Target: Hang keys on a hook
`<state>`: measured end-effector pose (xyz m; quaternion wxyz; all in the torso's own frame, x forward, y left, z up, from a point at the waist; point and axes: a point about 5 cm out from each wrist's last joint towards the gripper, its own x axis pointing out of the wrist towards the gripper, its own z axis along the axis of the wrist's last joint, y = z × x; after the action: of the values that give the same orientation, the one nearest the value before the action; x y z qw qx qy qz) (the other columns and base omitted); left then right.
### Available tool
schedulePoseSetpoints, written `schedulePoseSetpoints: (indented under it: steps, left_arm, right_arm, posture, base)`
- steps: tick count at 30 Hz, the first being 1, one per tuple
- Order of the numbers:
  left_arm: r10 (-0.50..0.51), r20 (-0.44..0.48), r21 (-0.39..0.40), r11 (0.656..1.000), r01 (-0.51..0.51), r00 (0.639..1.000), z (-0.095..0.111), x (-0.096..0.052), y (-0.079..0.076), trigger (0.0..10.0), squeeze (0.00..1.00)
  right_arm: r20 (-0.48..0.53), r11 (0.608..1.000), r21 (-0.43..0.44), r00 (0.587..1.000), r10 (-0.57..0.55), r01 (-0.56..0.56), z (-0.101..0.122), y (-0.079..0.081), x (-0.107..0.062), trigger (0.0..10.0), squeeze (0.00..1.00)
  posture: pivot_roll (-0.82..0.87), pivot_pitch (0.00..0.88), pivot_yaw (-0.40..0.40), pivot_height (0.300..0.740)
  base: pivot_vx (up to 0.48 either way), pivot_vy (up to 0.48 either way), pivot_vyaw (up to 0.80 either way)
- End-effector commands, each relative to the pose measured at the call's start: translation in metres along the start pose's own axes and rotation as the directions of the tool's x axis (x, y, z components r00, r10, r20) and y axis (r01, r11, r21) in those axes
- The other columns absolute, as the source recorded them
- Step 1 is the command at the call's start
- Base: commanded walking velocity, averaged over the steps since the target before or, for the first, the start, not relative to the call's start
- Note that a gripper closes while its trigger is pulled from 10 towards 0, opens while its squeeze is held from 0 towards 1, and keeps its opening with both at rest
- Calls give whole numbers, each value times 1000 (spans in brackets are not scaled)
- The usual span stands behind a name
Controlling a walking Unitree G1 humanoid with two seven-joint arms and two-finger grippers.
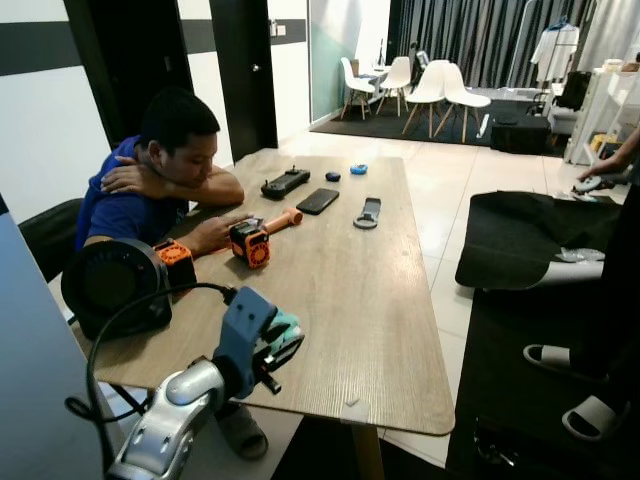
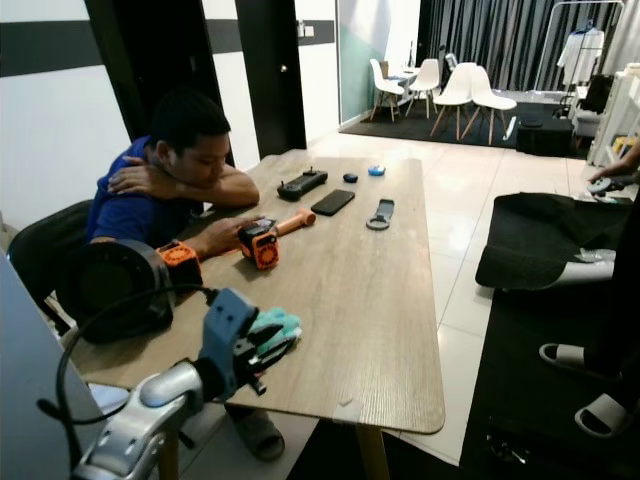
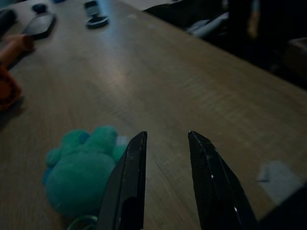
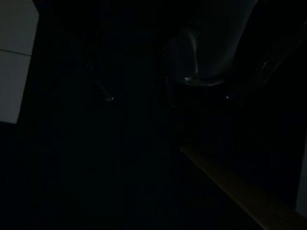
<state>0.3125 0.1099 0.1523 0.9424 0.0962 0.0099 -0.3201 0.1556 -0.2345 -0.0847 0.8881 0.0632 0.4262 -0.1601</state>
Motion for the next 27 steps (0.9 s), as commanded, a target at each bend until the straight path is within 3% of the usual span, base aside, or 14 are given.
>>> schedulePoseSetpoints:
  steps: [1,3,7,18,27]
  left_arm:
    - [62,-33,16,998,-61,998,-6,8,-1,10000,0]
    - [148,-53,51,988,-145,988,-10,17,3,10000,0]
    - [204,-71,85,977,-197,976,-14,21,6,10000,0]
    - [321,-155,234,931,-281,934,-38,27,16,10000,0]
    - [359,-181,181,927,-328,916,-50,26,21,10000,0]
  right_arm:
    - [-4,1000,-2,1000,0,0,1,1,1,10000,0]
    - [1,1000,-3,1000,3,-3,4,2,1,10000,0]
    - [4,1000,-3,1000,5,-5,5,3,2,10000,0]
    - [17,1000,-7,1000,9,-9,12,5,3,10000,0]
    - [20,1000,-7,1000,9,-9,14,5,4,10000,0]
  posture:
    - [48,15,37,740]
    - [47,18,36,740]
    - [46,19,36,740]
    - [41,24,39,740]
    - [44,28,37,740]
  base:
    - [0,0,0]
    - [0,0,0]
    - [0,0,0]
    - [0,0,0]
    - [0,0,0]
